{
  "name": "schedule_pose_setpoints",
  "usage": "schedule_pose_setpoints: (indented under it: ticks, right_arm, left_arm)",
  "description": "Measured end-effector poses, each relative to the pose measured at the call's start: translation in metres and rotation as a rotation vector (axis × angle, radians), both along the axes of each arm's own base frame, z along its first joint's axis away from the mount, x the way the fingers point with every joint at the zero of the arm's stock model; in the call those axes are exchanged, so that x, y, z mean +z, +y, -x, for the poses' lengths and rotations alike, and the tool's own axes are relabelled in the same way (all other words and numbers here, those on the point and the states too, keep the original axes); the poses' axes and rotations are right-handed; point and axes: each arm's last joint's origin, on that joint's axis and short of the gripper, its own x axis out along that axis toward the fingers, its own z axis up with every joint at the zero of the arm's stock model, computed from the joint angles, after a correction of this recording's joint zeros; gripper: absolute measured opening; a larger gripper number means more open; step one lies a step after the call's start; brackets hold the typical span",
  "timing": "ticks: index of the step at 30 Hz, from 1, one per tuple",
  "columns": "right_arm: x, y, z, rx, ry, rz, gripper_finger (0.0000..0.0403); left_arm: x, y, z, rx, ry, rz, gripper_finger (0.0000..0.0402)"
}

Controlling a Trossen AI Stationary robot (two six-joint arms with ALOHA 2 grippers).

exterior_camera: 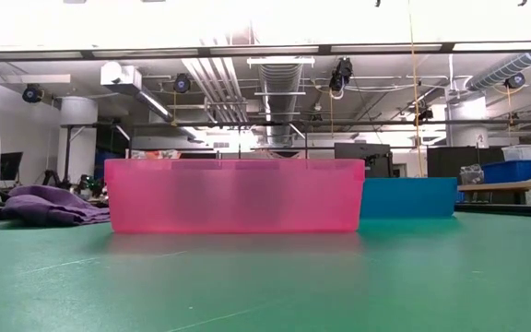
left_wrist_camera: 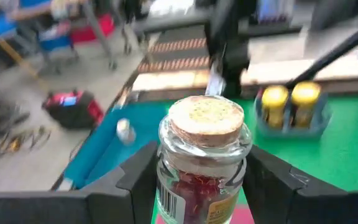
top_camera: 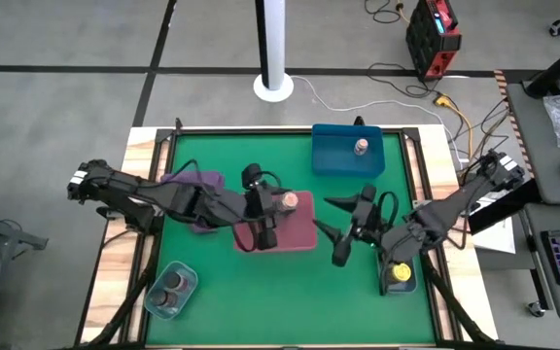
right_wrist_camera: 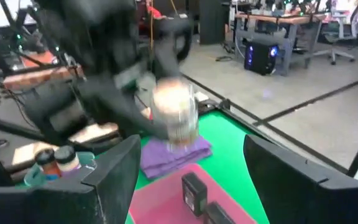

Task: Sort spices by type
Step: Put the brown seasoning bottle into the blue bin

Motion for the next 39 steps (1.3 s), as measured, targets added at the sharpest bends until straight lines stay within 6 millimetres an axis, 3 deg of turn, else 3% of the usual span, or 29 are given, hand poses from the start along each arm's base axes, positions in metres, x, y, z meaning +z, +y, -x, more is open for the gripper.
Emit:
schedule_pose_setpoints:
  ticks: [5, 9, 22, 32, 39]
  right_arm:
    - [0.027, -0.007, -0.009, 0.029, -0.015, 0.017, 0.0266]
    - [0.035, -0.011, -0.022, 0.03, -0.013, -0.022, 0.0278]
    - [0.027, -0.035, -0.05, -0.02, 0.097, -0.118, 0.0317]
    - [0.015, -0.053, -0.068, -0.004, 0.196, -0.243, 0.0293]
    - [0.014, -0.057, -0.069, -0.005, 0.205, -0.279, 0.0259]
  left_arm:
    - [-0.015, -0.001, -0.007, 0.042, 0.068, -0.011, 0.0172]
    - [-0.018, -0.002, -0.012, 0.068, 0.056, -0.022, 0.0172]
    - [-0.012, -0.003, -0.016, 0.066, -0.015, -0.041, 0.0172]
    - [-0.013, -0.001, -0.017, 0.084, 0.018, -0.119, 0.0172]
    - [-0.015, 0.0, -0.017, 0.08, 0.048, -0.173, 0.0172]
